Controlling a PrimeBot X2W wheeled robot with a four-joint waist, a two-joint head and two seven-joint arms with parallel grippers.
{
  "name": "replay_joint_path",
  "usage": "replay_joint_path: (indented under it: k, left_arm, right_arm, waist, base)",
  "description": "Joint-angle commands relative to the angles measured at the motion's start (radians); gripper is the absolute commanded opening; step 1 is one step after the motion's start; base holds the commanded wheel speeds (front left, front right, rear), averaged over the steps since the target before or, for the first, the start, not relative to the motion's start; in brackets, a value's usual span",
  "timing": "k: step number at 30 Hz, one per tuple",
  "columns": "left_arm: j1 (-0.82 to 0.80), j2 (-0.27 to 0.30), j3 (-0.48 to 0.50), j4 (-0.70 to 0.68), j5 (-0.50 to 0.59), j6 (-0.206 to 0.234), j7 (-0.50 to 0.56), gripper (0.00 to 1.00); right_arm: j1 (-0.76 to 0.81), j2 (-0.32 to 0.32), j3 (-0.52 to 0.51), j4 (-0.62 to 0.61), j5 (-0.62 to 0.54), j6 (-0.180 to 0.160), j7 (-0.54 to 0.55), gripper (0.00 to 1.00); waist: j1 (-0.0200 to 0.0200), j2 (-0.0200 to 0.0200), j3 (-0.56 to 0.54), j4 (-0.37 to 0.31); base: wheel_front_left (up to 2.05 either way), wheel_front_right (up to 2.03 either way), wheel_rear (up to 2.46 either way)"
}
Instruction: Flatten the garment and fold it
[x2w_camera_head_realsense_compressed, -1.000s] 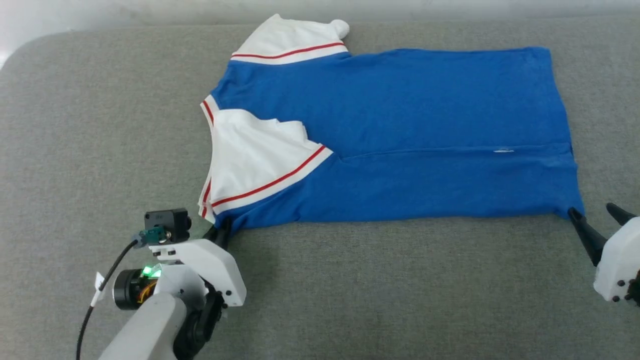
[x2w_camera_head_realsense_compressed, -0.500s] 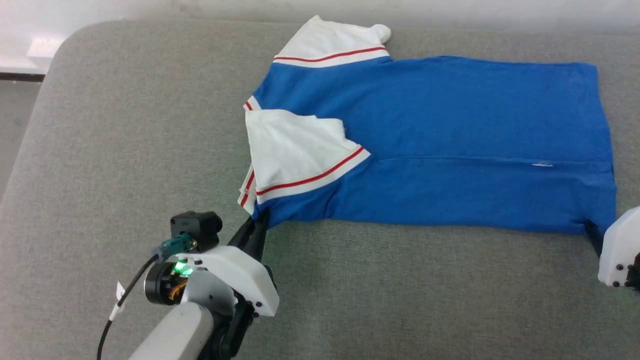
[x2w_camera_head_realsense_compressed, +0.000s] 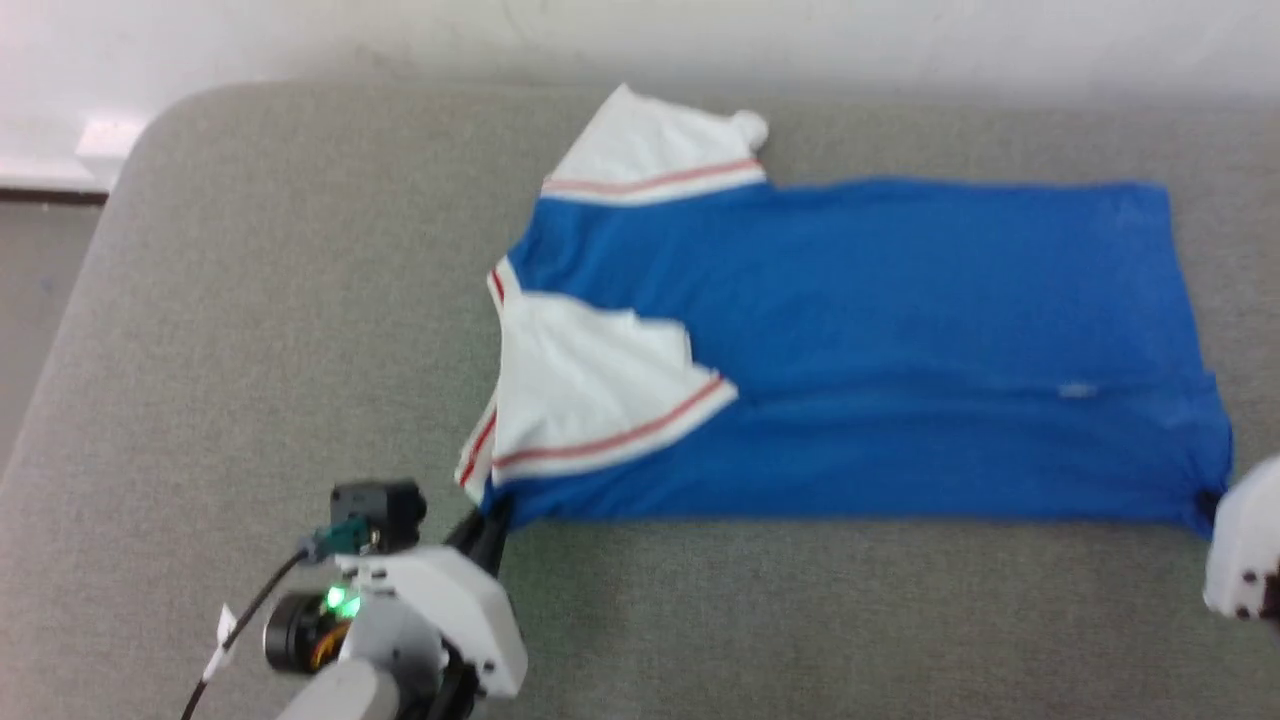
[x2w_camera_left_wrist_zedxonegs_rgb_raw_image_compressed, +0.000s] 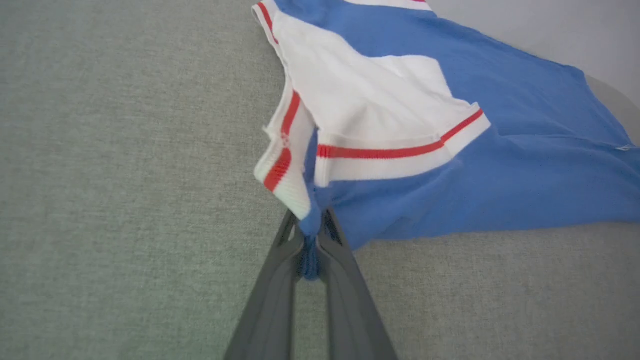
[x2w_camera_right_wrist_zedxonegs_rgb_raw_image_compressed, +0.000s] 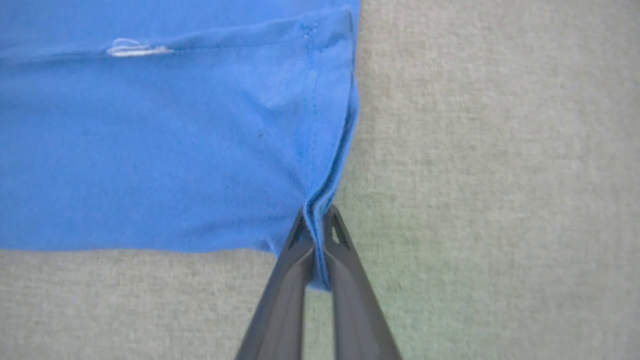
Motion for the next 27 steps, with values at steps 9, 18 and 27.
replay_joint_path:
  k: [9,18,27]
  left_arm:
    - [0.23,0.089,0.001,-0.103,-0.094,0.018,0.087,0.0]
    - [0.28,0.076,-0.04,-0.021,-0.103,-0.027,0.066,0.73]
    - [0.194,0.061,0.014,-0.023,-0.005,-0.087,-0.21,1.0]
  right_arm:
    - [0.268,-0.022,-0.062,-0.202,0.081,-0.002,0.134,0.0]
    - [0.399,0.057,-0.091,-0.25,0.046,-0.002,0.14,0.42]
    - [0.292,0.039,-0.024,-0.312,0.034,-0.002,-0.224,1.0]
  waist:
    - [-0.0001,-0.0001,-0.146,-0.034]
    - [-0.0001,-0.0001,-0.151,-0.04]
    - [-0.0001,-0.0001,-0.176,-0.057]
  base:
    - [0.0,0.0,0.0]
    - [0.0,0.0,0.0]
    - [0.0,0.0,0.0]
